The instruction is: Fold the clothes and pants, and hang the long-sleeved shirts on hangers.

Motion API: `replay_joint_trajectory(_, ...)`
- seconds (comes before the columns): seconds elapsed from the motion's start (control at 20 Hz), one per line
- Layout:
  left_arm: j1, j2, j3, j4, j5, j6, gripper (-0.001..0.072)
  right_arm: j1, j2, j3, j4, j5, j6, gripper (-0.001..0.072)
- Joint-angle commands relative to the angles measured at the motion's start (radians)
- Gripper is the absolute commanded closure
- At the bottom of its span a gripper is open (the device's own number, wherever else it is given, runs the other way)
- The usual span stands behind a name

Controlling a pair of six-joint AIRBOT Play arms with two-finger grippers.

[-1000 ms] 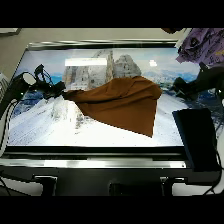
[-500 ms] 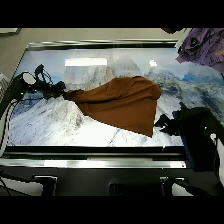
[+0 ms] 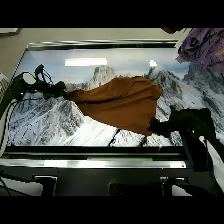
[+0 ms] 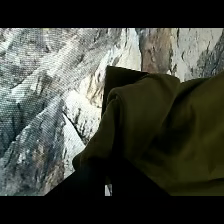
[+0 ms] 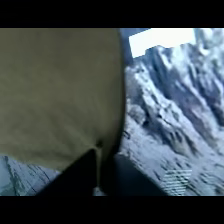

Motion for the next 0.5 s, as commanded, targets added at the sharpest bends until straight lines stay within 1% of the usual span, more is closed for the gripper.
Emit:
replay_joint_trajectory(0.0, 0.002, 0.003, 0.018, -0.009, 0.003, 0.000, 0.0692, 0.006, 0.006, 0.050, 0.008, 0.012, -0.007, 0.0687)
replay_joint_trajectory(0.05, 0.006, 0.003, 0.051, -0.021, 0.003, 0.001, 0.0692, 0.004, 0.015, 0.109, 0.004, 0.006, -0.007, 0.0687)
replay_joint_trajectory(0.15, 0.019, 0.010, 0.179, -0.030, 0.003, 0.000, 0.0693, 0.004, 0.019, 0.306, -0.017, -0.037, -0.002, 0.0688)
replay_joint_trajectory(0.35, 0.076, 0.065, 0.551, -0.029, 0.003, 0.000, 0.0692, 0.004, 0.024, 0.836, -0.082, -0.177, 0.061, 0.0687)
replay_joint_trajectory(0.4, 0.097, 0.097, 0.618, -0.029, 0.009, 0.000, 0.0693, 0.004, 0.032, 0.954, -0.097, -0.217, 0.073, 0.0687)
replay_joint_trajectory(0.45, 0.117, 0.145, 0.636, -0.029, 0.027, -0.003, 0.0692, 0.004, 0.044, 1.061, -0.113, -0.256, 0.085, 0.0687)
